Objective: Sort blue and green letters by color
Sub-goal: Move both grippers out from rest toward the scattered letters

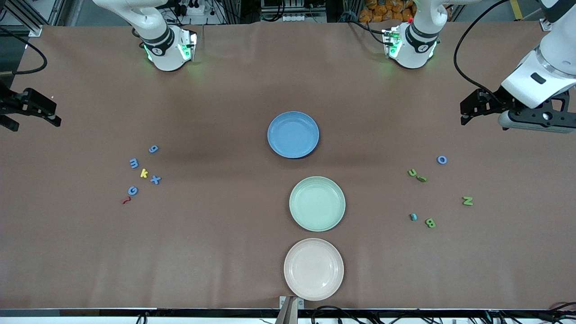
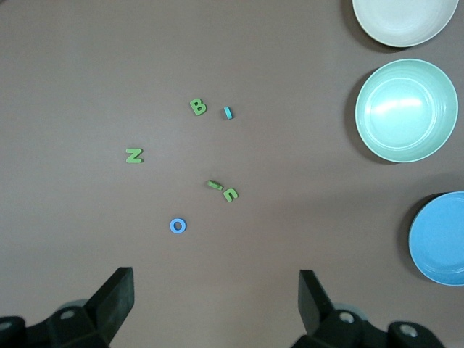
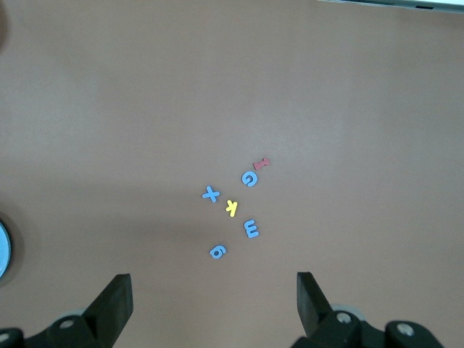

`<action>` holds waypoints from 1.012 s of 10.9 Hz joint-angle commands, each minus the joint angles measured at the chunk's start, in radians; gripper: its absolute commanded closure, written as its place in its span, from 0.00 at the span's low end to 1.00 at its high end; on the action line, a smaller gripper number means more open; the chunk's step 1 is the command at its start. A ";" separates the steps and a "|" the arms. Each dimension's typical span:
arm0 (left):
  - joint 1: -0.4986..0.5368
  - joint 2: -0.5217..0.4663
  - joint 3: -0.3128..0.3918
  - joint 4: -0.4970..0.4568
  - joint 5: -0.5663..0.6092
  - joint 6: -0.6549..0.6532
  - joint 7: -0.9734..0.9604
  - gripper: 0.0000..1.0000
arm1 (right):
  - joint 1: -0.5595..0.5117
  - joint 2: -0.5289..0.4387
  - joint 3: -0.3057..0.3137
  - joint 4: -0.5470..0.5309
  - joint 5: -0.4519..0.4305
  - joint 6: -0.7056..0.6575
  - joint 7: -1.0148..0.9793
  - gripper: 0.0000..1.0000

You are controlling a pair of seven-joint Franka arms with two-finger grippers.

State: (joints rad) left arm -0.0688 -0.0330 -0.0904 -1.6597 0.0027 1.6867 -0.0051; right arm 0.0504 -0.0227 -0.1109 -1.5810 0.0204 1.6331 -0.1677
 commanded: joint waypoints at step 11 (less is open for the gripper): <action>0.070 0.122 0.012 -0.075 -0.086 0.051 -0.234 0.00 | -0.015 0.029 -0.001 -0.565 0.020 0.382 0.036 0.00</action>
State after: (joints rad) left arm -0.0290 0.0632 -0.0767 -1.6829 -0.0607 1.6898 -0.2176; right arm 0.0442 0.0269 -0.1151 -2.0045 0.0264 1.9046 -0.1641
